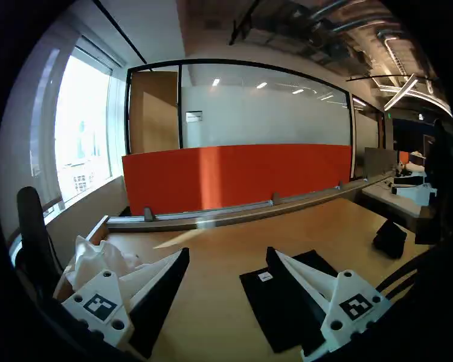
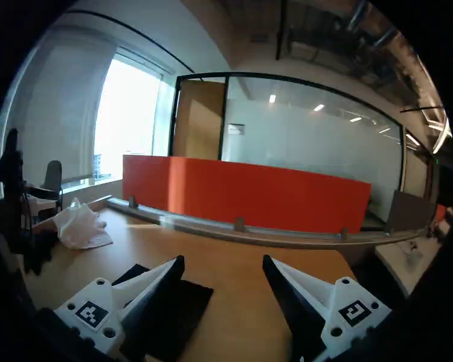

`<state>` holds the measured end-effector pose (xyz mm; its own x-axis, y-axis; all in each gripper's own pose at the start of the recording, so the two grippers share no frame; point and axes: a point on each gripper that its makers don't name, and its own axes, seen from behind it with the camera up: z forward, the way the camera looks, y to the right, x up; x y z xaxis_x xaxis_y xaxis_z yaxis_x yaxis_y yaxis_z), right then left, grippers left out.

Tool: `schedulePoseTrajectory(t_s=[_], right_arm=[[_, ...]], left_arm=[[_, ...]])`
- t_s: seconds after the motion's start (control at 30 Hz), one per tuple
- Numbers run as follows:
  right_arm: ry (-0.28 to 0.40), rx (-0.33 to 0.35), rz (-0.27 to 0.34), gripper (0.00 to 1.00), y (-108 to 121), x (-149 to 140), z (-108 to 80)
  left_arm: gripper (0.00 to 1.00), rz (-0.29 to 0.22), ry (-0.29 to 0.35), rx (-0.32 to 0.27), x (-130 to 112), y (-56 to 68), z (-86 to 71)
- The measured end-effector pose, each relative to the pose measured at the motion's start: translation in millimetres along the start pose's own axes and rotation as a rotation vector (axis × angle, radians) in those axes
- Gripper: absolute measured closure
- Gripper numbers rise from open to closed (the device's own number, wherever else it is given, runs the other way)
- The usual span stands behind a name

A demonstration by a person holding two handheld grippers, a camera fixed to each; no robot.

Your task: Fold towel

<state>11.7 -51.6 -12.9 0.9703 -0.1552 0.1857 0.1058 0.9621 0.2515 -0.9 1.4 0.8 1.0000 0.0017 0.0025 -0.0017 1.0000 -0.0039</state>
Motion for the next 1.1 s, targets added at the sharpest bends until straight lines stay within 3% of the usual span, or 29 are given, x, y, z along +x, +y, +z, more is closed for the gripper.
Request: schedulePoseTrajectory(t_s=[0.27,0.47,0.8,1.1], right_arm=[[-0.087,0.13,-0.063,0.0,-30,-15,4.1],[-0.144,0.204,-0.106,0.0,-46,-31,3.8],[-0.206,0.265,-0.14,0.0,-57,-57,5.7],[-0.267,0.298,-0.161,0.0,-67,-98,12.3]], left_arm=[[0.06,0.037,-0.064,-0.096,-20,27.7,9.9],[0.06,0.058,-0.098,-0.144,-33,41.5,15.3],[0.06,0.123,-0.149,-0.195,-57,56.3,23.6],[0.06,0.128,-0.19,-0.229,-89,71.4,30.3]])
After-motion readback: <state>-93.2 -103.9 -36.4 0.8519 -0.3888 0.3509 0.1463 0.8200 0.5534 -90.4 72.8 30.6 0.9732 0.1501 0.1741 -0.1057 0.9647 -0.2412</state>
